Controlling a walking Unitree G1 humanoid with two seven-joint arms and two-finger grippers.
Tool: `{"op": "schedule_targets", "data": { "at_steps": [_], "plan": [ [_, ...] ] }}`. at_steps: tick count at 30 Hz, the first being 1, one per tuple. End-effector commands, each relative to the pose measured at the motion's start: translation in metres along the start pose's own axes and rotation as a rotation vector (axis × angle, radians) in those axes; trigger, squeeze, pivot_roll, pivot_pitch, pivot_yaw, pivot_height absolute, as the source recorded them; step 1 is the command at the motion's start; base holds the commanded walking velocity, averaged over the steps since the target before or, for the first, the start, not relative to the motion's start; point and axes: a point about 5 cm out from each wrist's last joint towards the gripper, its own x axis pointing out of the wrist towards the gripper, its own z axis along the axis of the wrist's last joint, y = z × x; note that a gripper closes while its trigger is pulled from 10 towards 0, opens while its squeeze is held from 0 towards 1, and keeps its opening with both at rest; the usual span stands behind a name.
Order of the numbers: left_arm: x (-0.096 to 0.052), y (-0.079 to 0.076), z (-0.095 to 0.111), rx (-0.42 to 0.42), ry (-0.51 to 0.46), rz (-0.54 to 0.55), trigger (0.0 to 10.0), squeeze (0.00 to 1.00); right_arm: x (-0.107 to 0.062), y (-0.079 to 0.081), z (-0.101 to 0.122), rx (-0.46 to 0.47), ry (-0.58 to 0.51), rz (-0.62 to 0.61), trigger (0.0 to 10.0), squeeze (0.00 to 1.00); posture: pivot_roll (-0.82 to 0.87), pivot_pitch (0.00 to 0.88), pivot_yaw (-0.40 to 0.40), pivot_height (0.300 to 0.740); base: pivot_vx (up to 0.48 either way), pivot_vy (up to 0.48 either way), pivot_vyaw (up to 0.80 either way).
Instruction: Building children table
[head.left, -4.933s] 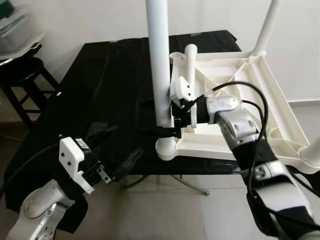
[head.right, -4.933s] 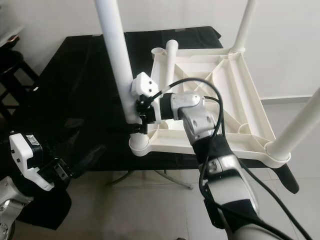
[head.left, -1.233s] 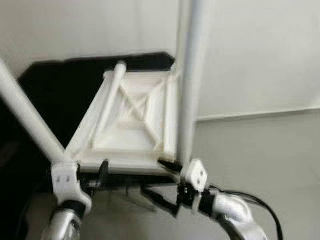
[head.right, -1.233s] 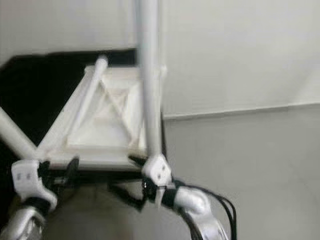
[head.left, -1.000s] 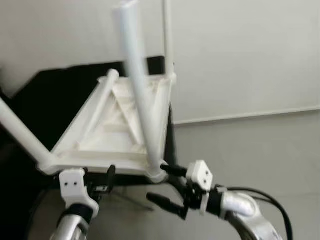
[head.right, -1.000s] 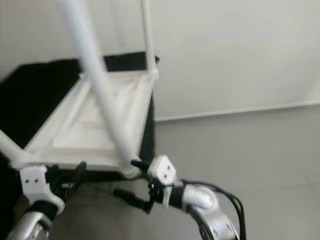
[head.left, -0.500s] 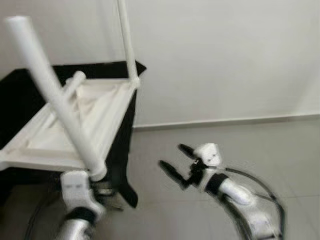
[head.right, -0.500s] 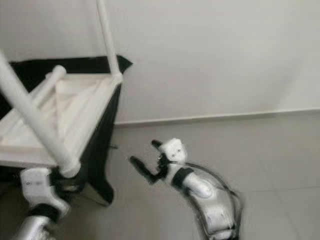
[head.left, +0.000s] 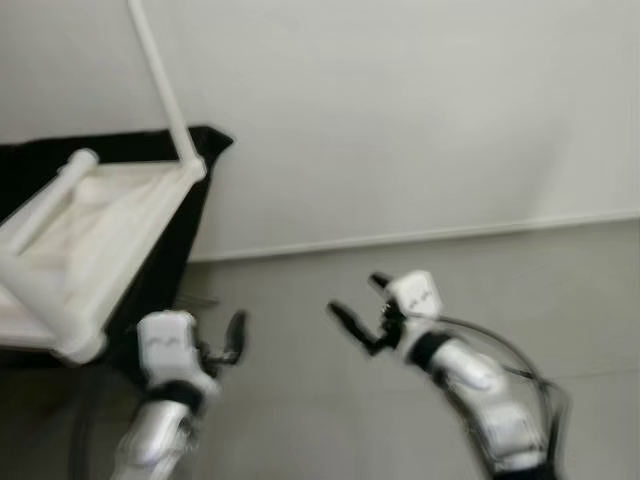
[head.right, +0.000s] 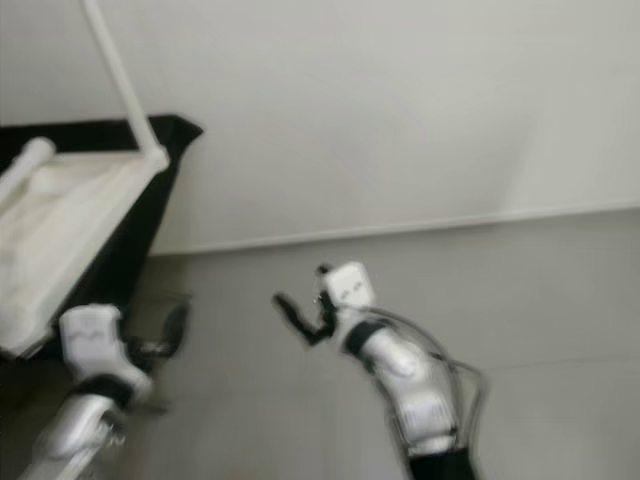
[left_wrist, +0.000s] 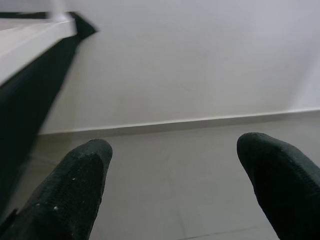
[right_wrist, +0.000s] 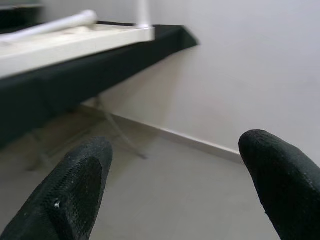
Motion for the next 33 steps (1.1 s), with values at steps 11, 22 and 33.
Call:
{"op": "schedule_targets", "data": {
  "at_steps": [11,22,33],
  "plan": [
    [0.006,0.007,-0.003,0.096,0.002,-0.023,10.0,0.0,0.012,0.001,0.001,-0.002,-0.023,-0.031,10.0,0.0,-0.14,0.061,0.096,0.74,0.0,0.0,0.0],
    [0.012,0.009,-0.006,0.125,0.029,-0.018,10.0,0.0,0.017,0.001,-0.001,0.009,-0.016,-0.033,10.0,0.0,-0.14,0.056,0.106,0.74,0.0,0.0,-0.58],
    [0.014,0.011,-0.009,0.121,0.045,-0.014,10.0,0.0,0.02,0.003,-0.002,0.019,-0.005,-0.02,10.0,0.0,-0.14,0.053,0.105,0.74,0.196,0.0,-0.22]
  ]
}}
